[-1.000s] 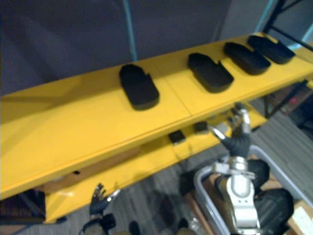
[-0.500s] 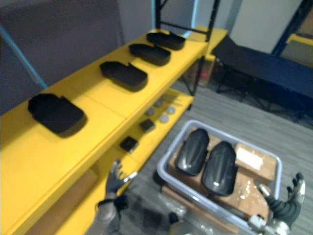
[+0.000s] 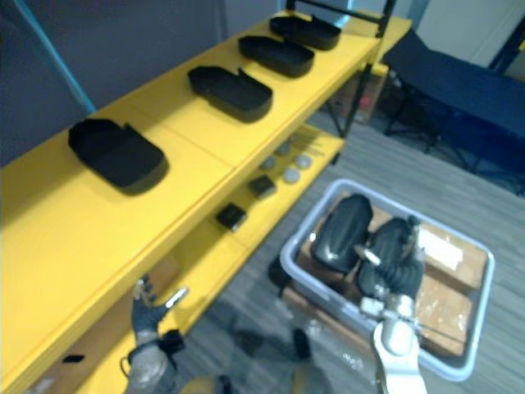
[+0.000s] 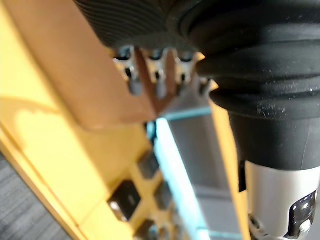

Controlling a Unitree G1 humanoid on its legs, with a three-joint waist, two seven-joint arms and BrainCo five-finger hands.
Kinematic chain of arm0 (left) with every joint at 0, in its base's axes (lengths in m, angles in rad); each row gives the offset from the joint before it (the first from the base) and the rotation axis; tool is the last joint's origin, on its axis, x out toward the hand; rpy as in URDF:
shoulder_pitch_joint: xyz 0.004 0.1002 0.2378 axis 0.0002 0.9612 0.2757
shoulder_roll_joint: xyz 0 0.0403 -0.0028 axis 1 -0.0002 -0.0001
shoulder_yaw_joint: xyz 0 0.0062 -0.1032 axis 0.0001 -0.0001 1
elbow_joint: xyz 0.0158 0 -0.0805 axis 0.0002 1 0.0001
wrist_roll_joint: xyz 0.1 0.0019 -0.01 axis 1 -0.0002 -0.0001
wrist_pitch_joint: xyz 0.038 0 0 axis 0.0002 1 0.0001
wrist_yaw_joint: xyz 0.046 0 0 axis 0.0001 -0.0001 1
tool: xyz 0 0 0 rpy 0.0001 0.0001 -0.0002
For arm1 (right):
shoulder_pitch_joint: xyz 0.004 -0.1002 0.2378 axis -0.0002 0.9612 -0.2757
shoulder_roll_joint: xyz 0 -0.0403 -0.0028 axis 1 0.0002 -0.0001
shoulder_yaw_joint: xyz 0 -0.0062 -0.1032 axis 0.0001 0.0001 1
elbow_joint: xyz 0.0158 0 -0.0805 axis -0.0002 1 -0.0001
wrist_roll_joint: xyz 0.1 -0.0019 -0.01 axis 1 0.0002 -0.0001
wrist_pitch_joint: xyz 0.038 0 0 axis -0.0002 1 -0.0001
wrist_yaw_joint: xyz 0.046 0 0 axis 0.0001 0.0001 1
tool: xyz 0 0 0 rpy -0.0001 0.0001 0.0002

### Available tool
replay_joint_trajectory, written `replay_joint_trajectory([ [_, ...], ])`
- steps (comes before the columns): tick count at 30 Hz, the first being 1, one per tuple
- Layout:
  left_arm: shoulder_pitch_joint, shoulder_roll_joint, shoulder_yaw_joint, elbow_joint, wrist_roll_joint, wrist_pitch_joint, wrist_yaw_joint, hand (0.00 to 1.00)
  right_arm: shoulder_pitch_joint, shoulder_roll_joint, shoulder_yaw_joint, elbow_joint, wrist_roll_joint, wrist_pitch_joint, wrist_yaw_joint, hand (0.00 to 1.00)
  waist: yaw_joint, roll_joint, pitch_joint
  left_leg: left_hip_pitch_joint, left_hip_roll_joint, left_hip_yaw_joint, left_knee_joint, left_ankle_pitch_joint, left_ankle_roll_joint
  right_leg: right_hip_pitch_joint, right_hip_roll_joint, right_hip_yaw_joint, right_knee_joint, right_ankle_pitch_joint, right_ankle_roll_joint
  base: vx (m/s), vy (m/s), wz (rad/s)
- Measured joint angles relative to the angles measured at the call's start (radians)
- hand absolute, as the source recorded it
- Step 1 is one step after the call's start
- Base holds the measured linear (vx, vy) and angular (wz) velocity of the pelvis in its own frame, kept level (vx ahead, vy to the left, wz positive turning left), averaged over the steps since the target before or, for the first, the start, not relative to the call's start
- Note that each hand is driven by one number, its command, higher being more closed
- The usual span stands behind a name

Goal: Walk over and take plastic housings, then place them on the shelf

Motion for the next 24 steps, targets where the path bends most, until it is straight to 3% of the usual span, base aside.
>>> replay_joint_trajectory([
  [2, -0.018, -0.002, 0.0, -0.012, -0.001, -0.016, 0.001, 0.0, -0.019, -0.001, 0.005, 0.002, 0.003, 0.0, 0.001, 0.0, 0.0, 0.009, 0.009, -0.035, 0.002, -0.011, 0.029, -0.01, -0.003, -0.021, 0.006, -0.006, 0.009, -0.001, -0.001, -0.02, 0.023, 0.12],
  [3, -0.063, -0.004, -0.005, -0.024, 0.0, -0.048, 0.006, 0.0, -0.062, -0.006, 0.001, 0.022, 0.023, -0.002, 0.0, 0.0, -0.008, 0.023, 0.034, -0.084, 0.01, -0.029, 0.08, -0.025, -0.002, -0.068, 0.016, -0.021, 0.07, -0.025, -0.004, -0.05, 0.008, 0.26],
  [5, -0.127, -0.005, -0.021, -0.033, -0.002, -0.059, 0.016, 0.0, -0.123, -0.008, 0.0, 0.068, 0.024, -0.002, -0.002, 0.0, -0.02, 0.026, 0.087, -0.116, 0.011, -0.051, 0.136, -0.04, -0.002, -0.123, 0.021, -0.034, 0.197, -0.083, 0.002, -0.09, -0.013, 0.32],
  [7, -0.216, -0.007, -0.066, -0.05, 0.001, -0.07, 0.038, 0.0, -0.159, 0.001, -0.001, 0.082, 0.035, -0.004, -0.026, 0.0, -0.023, 0.023, 0.16, -0.151, 0.002, -0.086, 0.245, -0.08, -0.002, -0.195, 0.017, -0.053, 0.413, -0.185, 0.012, -0.11, -0.025, 0.37],
  [9, -0.229, -0.024, -0.092, -0.064, 0.025, -0.07, 0.045, 0.0, -0.147, 0.037, 0.003, 0.059, 0.048, -0.003, -0.047, 0.0, -0.021, 0.024, 0.169, -0.172, 0.007, -0.09, 0.324, -0.116, -0.002, -0.223, 0.021, -0.058, 0.497, -0.227, 0.014, -0.09, 0.047, 0.11],
  [11, -0.229, -0.035, -0.113, -0.077, 0.031, -0.07, 0.036, 0.0, -0.09, 0.078, 0.003, 0.001, 0.062, 0.0, -0.065, 0.0, -0.022, 0.027, 0.174, -0.167, 0.019, -0.081, 0.36, -0.136, 0.005, -0.214, 0.032, -0.055, 0.504, -0.222, 0.022, -0.06, 0.065, -0.22],
  [14, -0.229, -0.032, -0.127, -0.18, 0.028, -0.094, -0.004, 0.0, 0.043, 0.146, 0.007, -0.025, 0.089, -0.004, -0.059, 0.0, -0.019, 0.023, 0.177, -0.081, 0.053, 0.042, 0.33, -0.151, 0.025, -0.169, 0.053, -0.033, 0.405, -0.089, 0.035, -0.12, 0.135, -1.3],
  [15, -0.222, -0.03, -0.124, -0.21, 0.028, -0.103, -0.004, 0.0, 0.092, 0.15, 0.006, -0.028, 0.088, -0.005, -0.032, 0.0, -0.024, 0.022, 0.178, -0.031, 0.069, 0.127, 0.29, -0.14, 0.046, -0.132, 0.045, -0.098, 0.271, 0.042, 0.028, -0.22, 0.112, -1.87],
  [16, -0.223, -0.026, -0.105, -0.214, 0.03, -0.103, 0.005, 0.0, 0.13, 0.144, 0.003, -0.029, 0.087, -0.012, 0.002, 0.0, -0.033, 0.029, 0.178, -0.002, 0.082, 0.195, 0.234, -0.115, 0.072, -0.098, 0.034, -0.177, 0.17, 0.124, 0.027, -0.31, 0.097, -1.69],
  [17, -0.227, -0.029, -0.097, -0.213, 0.03, -0.101, 0.008, 0.0, 0.15, 0.137, 0.003, -0.026, 0.086, -0.021, 0.013, 0.0, -0.043, 0.03, 0.178, 0.008, 0.083, 0.216, 0.21, -0.104, 0.083, -0.102, 0.024, -0.225, 0.209, 0.101, -0.006, -0.27, 0.072, -1.22],
  [18, -0.224, -0.031, -0.076, -0.211, 0.029, -0.095, 0.01, 0.0, 0.173, 0.124, -0.003, -0.015, 0.086, -0.029, 0.032, 0.0, -0.053, 0.031, 0.176, 0.024, 0.09, 0.259, 0.161, -0.074, 0.097, -0.12, 0.004, -0.274, 0.338, 0.021, -0.075, -0.2, 0.053, -0.79],
  [19, -0.223, -0.031, -0.063, -0.208, 0.029, -0.089, 0.01, 0.0, 0.174, 0.12, -0.007, -0.007, 0.086, -0.031, 0.04, 0.0, -0.054, 0.032, 0.175, 0.029, 0.093, 0.275, 0.137, -0.057, 0.099, -0.122, -0.008, -0.286, 0.399, -0.017, -0.082, -0.15, 0.051, -0.87],
  [21, -0.193, -0.029, -0.015, -0.203, 0.027, -0.049, 0.008, 0.0, 0.159, 0.118, -0.009, 0.002, 0.084, -0.039, 0.051, 0.0, -0.046, 0.032, 0.172, 0.035, 0.115, 0.325, 0.071, 0.005, 0.095, -0.084, -0.088, -0.328, 0.567, -0.151, -0.112, -0.13, -0.023, -0.68],
  [24, -0.115, 0.002, 0.046, -0.201, 0.025, 0.003, -0.009, 0.0, 0.115, 0.117, 0.024, 0.033, 0.08, -0.045, 0.068, 0.0, -0.009, 0.01, 0.135, 0.019, 0.143, 0.369, 0.02, 0.057, 0.059, 0.008, -0.191, -0.36, 0.568, -0.186, -0.112, -0.05, -0.171, -0.64],
])
